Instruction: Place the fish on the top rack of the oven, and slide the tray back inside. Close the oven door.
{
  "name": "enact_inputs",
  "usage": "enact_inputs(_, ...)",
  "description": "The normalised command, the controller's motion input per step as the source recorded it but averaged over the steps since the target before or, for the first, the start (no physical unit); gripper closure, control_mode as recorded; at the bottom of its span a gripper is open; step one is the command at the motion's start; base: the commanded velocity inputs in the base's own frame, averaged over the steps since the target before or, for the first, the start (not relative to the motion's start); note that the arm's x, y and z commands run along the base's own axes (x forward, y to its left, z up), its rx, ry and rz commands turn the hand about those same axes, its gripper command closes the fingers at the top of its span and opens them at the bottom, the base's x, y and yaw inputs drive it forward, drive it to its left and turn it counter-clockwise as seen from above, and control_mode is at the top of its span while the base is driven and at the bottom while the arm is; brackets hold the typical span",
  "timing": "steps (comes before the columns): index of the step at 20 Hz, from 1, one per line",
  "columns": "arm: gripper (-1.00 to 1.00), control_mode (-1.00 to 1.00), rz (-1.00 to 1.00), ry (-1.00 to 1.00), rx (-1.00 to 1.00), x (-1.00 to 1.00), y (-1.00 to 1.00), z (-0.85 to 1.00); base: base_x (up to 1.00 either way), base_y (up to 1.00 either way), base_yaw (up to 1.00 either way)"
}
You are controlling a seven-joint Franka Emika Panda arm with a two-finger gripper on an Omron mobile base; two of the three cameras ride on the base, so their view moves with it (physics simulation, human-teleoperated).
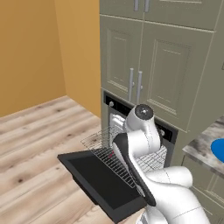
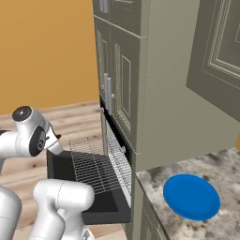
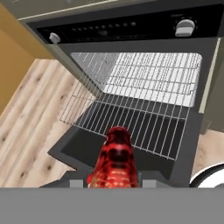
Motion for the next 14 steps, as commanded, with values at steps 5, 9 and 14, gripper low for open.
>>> enact_inputs(5, 1.00, -1.00, -0.03, 0.00, -0.06, 0.17, 0.00, -0.42, 0.00, 0.00, 0.00)
enact_inputs(9, 1.00, -1.00, -0.13, 0.00, -0.02, 0.25, 0.00, -0.29, 0.00, 0.00, 0.00)
enact_inputs(14, 1.00, -1.00, -0.08, 0.00, 0.00, 0.31, 0.00, -0.24, 0.00, 0.00, 0.00)
